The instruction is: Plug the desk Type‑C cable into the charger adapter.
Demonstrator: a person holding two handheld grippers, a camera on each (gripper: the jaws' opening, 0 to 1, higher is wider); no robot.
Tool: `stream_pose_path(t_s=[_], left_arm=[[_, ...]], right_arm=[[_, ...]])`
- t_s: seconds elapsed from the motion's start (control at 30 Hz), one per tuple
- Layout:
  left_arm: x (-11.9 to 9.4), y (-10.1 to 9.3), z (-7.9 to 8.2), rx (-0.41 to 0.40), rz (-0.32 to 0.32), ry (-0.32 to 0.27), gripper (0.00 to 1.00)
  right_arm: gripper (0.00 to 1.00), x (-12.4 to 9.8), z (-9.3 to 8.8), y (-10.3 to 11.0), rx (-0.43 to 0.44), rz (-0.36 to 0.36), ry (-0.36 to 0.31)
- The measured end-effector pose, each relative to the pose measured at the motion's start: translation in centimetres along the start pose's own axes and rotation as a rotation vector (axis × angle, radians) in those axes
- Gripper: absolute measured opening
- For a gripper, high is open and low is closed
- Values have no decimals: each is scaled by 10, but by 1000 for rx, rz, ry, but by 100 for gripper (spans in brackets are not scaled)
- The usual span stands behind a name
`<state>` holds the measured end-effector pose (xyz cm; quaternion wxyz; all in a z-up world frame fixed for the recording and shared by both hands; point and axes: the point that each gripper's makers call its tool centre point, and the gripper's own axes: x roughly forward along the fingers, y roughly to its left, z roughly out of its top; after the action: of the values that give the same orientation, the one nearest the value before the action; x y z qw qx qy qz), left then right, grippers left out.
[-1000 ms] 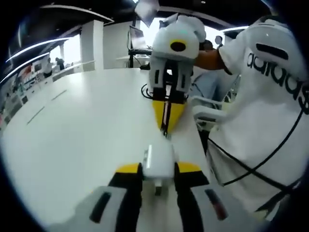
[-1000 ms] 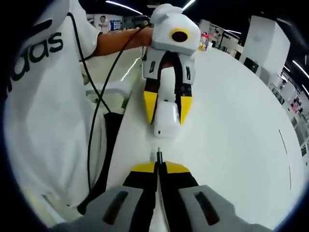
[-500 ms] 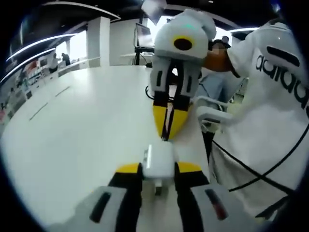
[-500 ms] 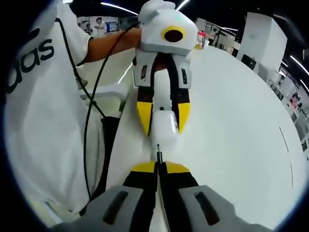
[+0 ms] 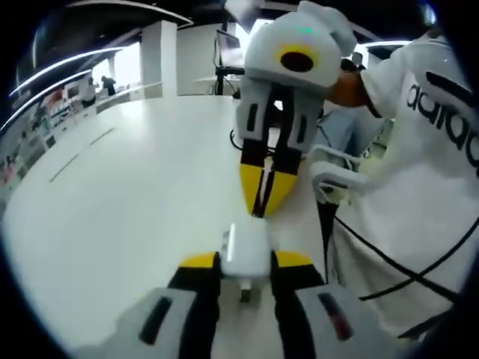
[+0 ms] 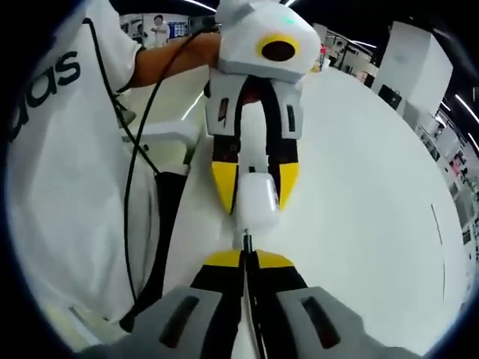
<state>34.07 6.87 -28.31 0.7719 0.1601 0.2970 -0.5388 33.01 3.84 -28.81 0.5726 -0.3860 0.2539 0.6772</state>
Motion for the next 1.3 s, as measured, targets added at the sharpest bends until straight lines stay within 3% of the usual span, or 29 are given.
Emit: stream_pose_path(t_s=[0.43, 0.9, 0.97, 1.13, 1.2, 1.3], left_arm=[[5, 0, -2, 8, 25, 54, 25], [9, 0, -2, 26, 33, 69, 26], [8, 0, -2, 39, 22, 46, 26], [7, 1, -1, 45, 18, 5, 26], [6, 0, 6, 73, 4, -51, 26], [3, -1, 7, 53, -10, -68, 26]], right_arm=[[2, 2, 1, 0, -22, 1, 109], [2, 1, 2, 2, -11, -1, 137], [3, 1, 2, 2, -9, 15, 110], [4, 1, 4, 0, -32, 31, -65], [4, 1, 2, -2, -9, 34, -128], [4, -3, 2, -3, 72, 60, -202]])
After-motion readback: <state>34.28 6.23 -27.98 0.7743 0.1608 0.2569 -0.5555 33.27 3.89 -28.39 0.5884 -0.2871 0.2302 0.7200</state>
